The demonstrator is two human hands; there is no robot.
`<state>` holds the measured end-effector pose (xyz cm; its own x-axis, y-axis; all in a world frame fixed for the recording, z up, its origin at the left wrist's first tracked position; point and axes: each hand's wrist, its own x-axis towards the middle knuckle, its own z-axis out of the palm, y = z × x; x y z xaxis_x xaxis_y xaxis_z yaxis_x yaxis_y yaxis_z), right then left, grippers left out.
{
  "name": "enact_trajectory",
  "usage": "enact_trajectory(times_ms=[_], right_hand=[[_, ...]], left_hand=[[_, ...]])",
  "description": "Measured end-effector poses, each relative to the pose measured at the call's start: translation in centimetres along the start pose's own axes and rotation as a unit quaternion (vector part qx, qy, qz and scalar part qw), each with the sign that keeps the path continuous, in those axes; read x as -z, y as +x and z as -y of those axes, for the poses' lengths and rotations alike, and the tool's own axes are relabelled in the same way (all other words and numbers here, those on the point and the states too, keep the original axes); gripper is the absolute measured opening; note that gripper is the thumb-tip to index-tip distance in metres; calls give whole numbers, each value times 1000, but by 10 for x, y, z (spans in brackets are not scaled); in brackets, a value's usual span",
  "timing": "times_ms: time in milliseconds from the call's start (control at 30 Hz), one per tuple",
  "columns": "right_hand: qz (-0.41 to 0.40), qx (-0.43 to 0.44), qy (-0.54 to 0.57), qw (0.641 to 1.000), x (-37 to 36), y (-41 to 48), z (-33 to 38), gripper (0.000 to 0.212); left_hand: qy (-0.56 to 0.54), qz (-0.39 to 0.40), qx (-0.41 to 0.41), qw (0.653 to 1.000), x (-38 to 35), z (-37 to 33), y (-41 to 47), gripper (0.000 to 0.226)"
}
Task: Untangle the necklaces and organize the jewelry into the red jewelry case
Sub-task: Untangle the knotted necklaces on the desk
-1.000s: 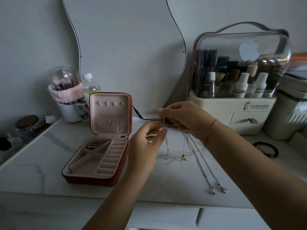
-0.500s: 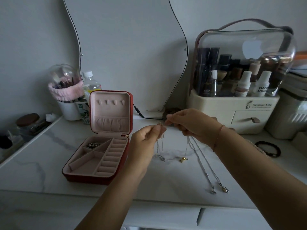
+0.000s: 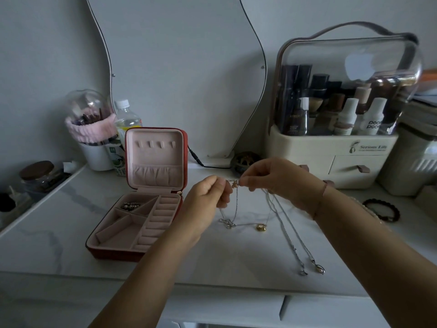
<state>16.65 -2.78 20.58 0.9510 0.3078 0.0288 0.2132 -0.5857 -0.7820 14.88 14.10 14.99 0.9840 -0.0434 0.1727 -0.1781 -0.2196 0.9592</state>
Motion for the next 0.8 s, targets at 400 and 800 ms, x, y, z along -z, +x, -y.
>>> enact_trajectory(times_ms=[400,800], right_hand=[[-41,5,124,991,-5,-6,-5,6],[-68,51,182,980,-10,-11,-10,4]], left_hand=[[4,-39,-48,998,2,-8,-4,13],[-25,-71,-71,995,1,-16,-6,9]])
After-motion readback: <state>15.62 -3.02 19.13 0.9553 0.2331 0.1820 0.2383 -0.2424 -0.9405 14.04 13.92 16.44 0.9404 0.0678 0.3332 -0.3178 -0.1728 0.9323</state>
